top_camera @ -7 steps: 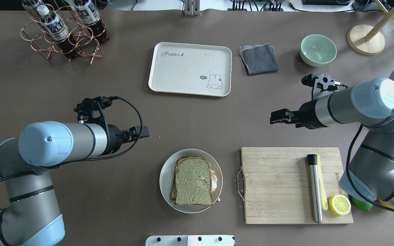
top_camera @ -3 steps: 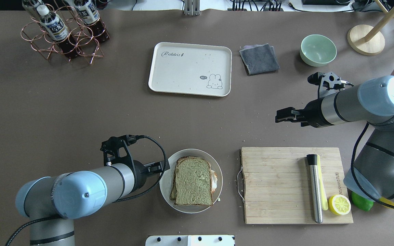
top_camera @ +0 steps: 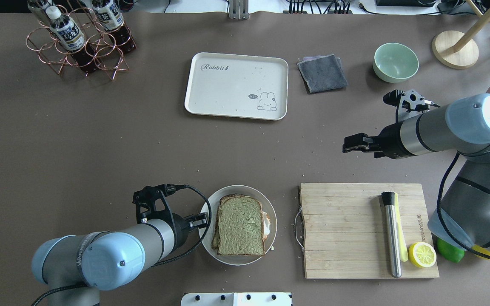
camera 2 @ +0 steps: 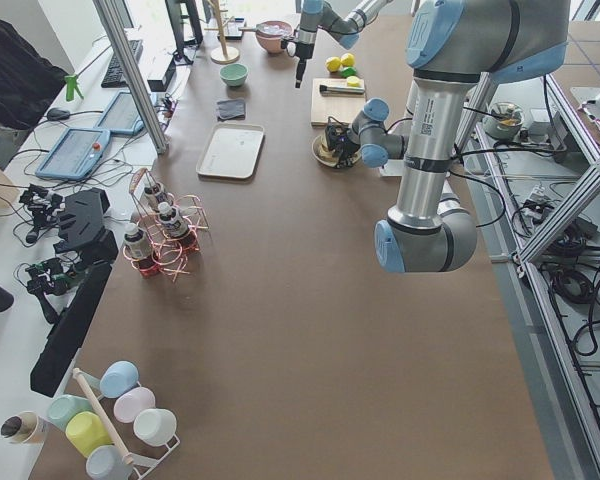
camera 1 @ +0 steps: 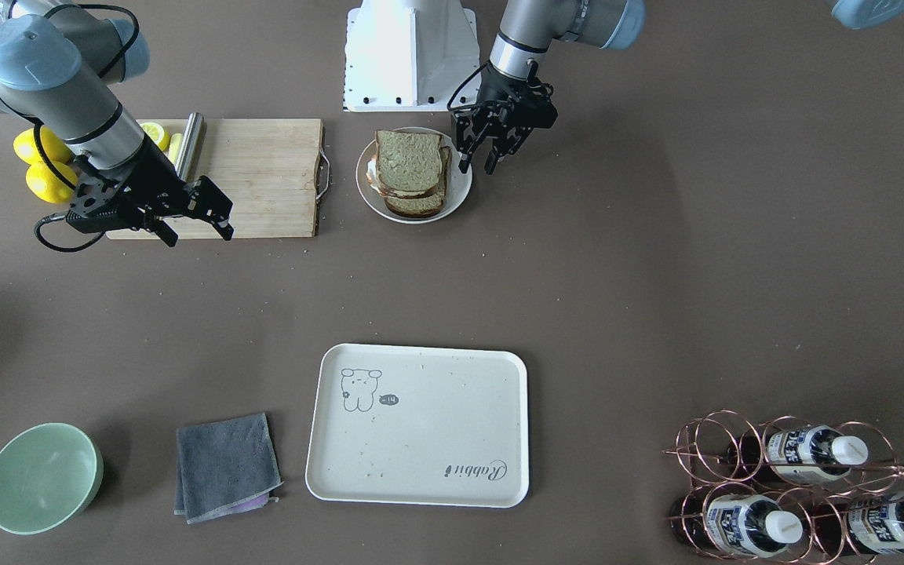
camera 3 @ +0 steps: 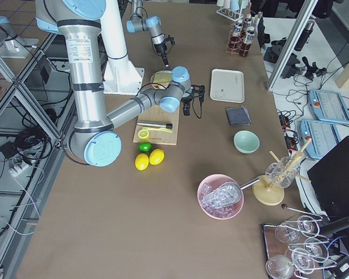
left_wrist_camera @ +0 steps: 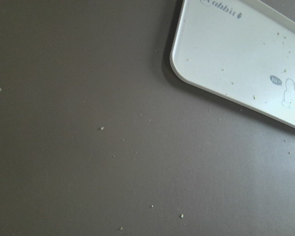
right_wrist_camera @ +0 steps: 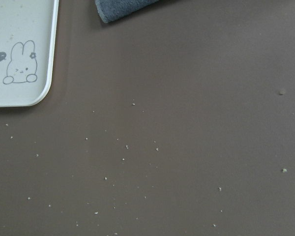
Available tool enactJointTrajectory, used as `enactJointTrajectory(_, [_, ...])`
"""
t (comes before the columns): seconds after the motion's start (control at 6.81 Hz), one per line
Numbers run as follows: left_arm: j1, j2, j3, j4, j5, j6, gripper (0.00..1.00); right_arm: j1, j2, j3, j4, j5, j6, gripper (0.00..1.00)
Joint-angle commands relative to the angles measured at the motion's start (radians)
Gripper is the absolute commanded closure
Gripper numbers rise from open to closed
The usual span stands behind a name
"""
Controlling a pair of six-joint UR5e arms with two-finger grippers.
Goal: Make sandwich and place on tray
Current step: 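Lower the left gripper to the plate rim nearest it and grasp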
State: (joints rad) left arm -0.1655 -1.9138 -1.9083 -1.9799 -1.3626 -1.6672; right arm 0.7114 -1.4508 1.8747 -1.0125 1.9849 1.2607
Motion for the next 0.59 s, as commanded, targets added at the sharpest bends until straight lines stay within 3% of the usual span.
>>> enactJointTrajectory(0.0, [0.014, -0.029, 0.043, 0.0, 0.005, -0.006, 0.47, -0.001, 0.001, -0.002, 0.0, -0.001, 0.003, 0.01])
enactJointTrajectory(0.15, [0.015, -0.045, 0.063, 0.0, 0.005, -0.008, 0.48, -0.001, 0.004, -0.005, 0.0, -0.001, 0.003, 0.01])
enactJointTrajectory(0.29, [0.015, -0.048, 0.074, -0.002, 0.007, -0.025, 0.66, -0.001, 0.004, -0.005, -0.001, -0.005, 0.003, 0.01])
enactJointTrajectory(0.44, [0.015, -0.047, 0.074, -0.002, 0.007, -0.029, 0.92, -0.001, 0.004, -0.006, -0.002, -0.005, 0.003, 0.01])
